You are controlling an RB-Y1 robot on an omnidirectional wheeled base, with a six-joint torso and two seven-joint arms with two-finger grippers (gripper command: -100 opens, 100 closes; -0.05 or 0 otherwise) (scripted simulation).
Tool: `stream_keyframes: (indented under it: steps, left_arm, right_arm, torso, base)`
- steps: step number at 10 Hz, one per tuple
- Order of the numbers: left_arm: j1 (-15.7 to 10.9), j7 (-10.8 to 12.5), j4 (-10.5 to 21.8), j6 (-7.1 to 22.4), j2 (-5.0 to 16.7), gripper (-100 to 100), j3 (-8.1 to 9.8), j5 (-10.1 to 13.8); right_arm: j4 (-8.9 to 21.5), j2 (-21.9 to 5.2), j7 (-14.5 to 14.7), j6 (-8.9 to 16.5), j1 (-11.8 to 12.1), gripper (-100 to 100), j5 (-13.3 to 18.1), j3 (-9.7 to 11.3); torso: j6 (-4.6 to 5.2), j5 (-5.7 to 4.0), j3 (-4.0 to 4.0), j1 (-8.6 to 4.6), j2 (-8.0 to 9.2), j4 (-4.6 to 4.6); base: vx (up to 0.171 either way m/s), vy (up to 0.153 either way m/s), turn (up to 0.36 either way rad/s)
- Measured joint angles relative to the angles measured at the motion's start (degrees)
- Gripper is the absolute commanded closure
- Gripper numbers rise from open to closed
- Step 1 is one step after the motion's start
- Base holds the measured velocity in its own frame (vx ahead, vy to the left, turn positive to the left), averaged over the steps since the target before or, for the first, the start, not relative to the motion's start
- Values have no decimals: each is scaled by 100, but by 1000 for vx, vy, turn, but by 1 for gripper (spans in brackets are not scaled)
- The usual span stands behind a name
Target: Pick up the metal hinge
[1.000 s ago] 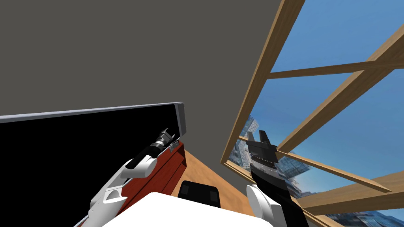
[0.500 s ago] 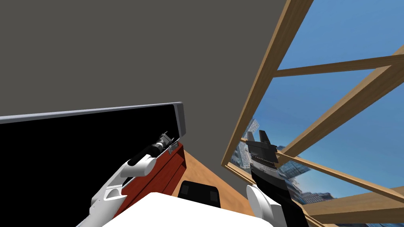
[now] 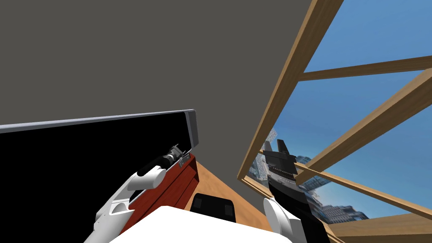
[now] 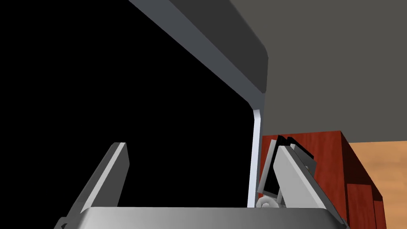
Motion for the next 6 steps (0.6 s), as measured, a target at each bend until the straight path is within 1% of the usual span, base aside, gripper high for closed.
stream_keyframes:
  steps: [1,3,4,6]
  left_arm:
    - [-37,59,116,114,8,-100,29,74]
    - [-37,136,122,399,11,-100,64,130]
    - [-25,201,163,546,66,-100,125,256]
    - [-57,269,229,827,80,-100,156,316]
  right_arm:
    - [0,0,0,0,0,0,0,0]
    - [0,0,0,0,0,0,0,0]
    - [0,0,0,0,0,0,0,0]
    - [0,0,0,0,0,0,0,0]
  torso:
    - [1,1,-2,1,-4,0]
    - [0,0,0,-1,-1,0]
    - [0,0,-2,2,-4,0]
    - [0,0,0,-1,-1,0]
  base:
    - [50,14,-11]
    - [36,8,-12]
    - [48,13,-17]
    - [35,3,-22]
